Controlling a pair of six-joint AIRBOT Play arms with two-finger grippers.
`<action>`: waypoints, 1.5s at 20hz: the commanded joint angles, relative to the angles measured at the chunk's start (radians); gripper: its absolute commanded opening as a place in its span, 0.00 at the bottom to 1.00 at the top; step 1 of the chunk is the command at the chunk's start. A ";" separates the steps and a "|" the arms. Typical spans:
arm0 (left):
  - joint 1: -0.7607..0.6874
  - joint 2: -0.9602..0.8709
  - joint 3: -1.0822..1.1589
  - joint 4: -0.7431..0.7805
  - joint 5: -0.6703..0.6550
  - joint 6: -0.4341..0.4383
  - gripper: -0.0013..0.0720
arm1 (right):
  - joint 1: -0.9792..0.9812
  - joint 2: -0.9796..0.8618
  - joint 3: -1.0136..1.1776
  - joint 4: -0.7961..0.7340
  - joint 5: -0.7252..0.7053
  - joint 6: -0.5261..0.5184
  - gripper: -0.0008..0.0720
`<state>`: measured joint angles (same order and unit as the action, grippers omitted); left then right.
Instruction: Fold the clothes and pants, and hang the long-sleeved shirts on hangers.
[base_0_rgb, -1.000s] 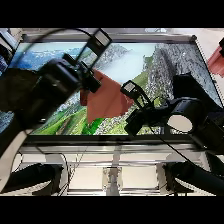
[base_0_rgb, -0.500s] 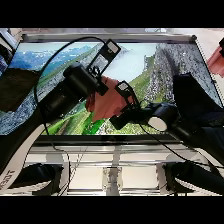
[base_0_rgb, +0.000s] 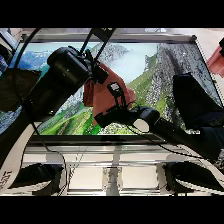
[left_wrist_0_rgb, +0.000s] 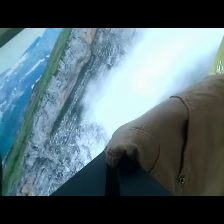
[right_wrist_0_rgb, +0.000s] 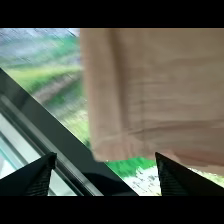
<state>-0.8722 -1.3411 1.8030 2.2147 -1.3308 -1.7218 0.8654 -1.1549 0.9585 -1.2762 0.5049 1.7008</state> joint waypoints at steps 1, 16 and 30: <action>-0.001 0.000 0.015 0.009 0.002 -0.024 0.05 | 0.037 -0.006 -0.001 -0.068 -0.078 0.114 0.95; -0.024 -0.001 0.047 -0.001 0.034 -0.052 0.05 | 0.052 -0.270 0.253 -0.199 0.064 0.463 0.85; -0.008 0.002 0.047 0.083 0.012 0.004 0.06 | 0.058 -0.305 0.254 -0.465 0.324 0.610 0.02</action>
<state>-0.8913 -1.3415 1.8492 2.2475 -1.3041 -1.7454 0.9207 -1.4677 1.2114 -1.6707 0.6827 2.3367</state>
